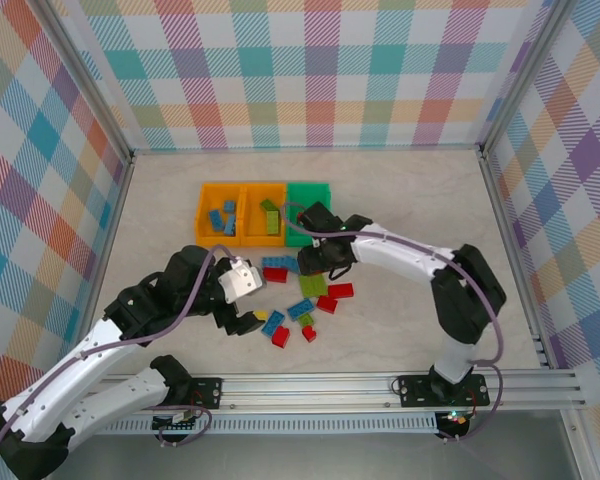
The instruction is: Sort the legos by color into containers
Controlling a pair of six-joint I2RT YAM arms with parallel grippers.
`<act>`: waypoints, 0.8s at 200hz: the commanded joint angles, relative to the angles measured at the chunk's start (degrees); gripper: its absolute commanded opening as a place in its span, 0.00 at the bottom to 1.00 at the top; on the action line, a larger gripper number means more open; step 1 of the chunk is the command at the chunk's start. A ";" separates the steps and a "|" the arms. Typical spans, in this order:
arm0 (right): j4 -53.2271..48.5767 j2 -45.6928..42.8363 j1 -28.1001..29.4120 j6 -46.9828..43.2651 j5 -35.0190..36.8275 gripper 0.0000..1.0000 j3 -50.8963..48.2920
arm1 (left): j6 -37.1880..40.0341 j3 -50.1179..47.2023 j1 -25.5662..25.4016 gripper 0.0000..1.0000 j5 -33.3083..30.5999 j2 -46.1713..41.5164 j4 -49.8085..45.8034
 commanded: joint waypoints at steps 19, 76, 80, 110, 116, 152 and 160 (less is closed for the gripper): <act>7.16 2.76 -3.11 -6.96 6.21 0.54 8.93 | -13.69 -0.65 -0.54 1.00 -4.94 0.21 10.28; 11.51 17.10 -7.58 -12.40 7.56 0.65 23.52 | -27.33 2.33 -0.54 1.00 -11.81 1.81 8.79; 11.49 17.68 -7.72 -12.64 7.37 0.68 24.05 | -28.34 2.29 -0.49 1.00 -12.48 1.75 8.70; 9.69 18.97 -7.79 -13.51 6.28 0.84 27.14 | -35.77 2.15 -0.54 1.00 -16.76 2.59 8.70; 9.62 18.54 -7.80 -13.60 6.26 0.86 27.04 | -37.50 2.16 -0.54 1.00 -17.56 3.12 8.78; 7.30 13.64 -7.94 -13.07 4.60 0.92 26.30 | -49.78 2.83 -0.49 1.00 -22.86 8.75 8.04; 6.51 11.28 -7.98 -12.58 3.50 0.92 25.41 | -53.98 3.08 -0.50 1.00 -23.02 10.37 7.84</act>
